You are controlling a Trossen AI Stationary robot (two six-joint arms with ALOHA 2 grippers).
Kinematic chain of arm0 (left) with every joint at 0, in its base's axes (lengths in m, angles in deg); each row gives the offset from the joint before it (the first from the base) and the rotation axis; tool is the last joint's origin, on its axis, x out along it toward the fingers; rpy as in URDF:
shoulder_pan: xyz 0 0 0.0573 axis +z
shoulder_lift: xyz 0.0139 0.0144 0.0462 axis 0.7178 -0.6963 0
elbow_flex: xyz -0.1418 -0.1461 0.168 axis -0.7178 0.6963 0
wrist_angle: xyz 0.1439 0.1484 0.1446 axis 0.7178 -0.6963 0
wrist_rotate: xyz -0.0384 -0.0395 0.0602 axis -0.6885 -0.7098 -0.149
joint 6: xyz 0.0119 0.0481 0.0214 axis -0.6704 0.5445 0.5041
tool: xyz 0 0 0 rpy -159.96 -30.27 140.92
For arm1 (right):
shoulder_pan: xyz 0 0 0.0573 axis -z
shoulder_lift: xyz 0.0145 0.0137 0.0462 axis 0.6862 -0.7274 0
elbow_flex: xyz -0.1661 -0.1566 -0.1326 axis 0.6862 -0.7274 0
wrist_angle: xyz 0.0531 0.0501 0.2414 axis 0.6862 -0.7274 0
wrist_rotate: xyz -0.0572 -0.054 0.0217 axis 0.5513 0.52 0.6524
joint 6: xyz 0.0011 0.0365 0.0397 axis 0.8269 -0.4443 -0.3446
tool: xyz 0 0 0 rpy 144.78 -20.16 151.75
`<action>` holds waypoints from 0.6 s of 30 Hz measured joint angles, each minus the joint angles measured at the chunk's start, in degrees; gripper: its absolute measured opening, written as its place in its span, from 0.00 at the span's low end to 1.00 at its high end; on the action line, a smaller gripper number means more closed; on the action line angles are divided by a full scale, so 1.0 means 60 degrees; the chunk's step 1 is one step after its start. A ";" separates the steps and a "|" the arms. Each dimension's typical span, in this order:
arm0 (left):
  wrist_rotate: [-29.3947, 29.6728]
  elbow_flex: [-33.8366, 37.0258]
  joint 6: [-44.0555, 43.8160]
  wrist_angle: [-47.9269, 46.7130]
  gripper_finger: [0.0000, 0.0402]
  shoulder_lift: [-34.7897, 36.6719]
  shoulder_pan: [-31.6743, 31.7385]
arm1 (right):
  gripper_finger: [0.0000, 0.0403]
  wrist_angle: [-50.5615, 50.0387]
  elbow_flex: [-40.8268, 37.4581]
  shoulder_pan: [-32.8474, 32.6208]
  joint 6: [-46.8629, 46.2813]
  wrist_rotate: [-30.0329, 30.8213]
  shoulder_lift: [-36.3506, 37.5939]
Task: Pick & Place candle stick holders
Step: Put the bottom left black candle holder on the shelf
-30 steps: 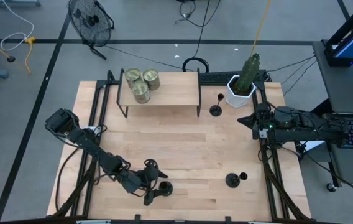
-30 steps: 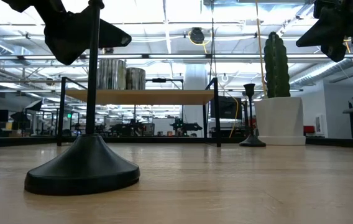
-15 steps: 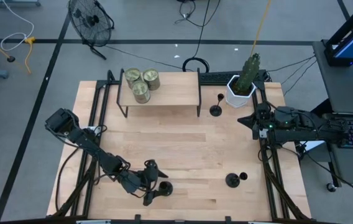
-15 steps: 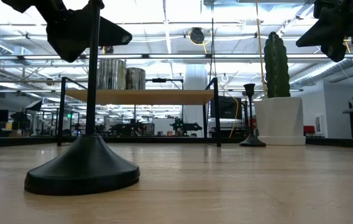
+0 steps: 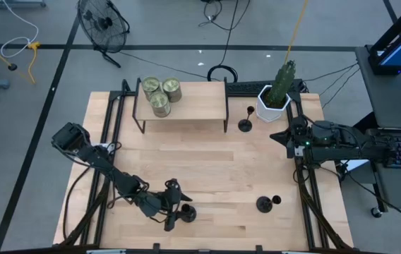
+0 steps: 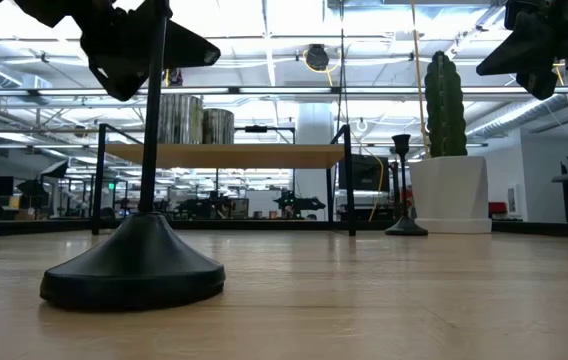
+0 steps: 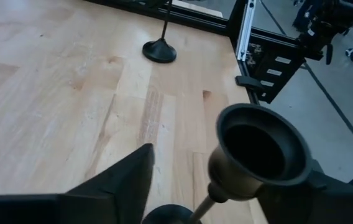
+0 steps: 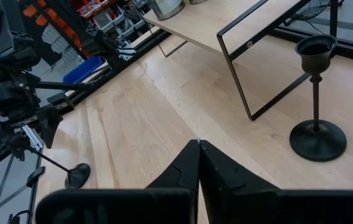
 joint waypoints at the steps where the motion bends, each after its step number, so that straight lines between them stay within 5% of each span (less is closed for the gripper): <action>1: 0.0000 0.0000 -0.0020 0.0011 0.59 0.0000 0.0001 | 0.00 0.0000 0.0000 -0.0004 0.0000 0.0000 0.0000; 12: -0.0301 0.0000 -0.0015 0.0312 0.27 0.0000 0.0005 | 0.00 -0.0004 0.0000 -0.0002 0.0021 0.0000 0.0000; 18: -0.0379 -0.0014 0.0161 0.0971 0.19 0.0000 0.0040 | 0.00 -0.0030 0.0000 -0.0003 0.0092 0.0001 0.0001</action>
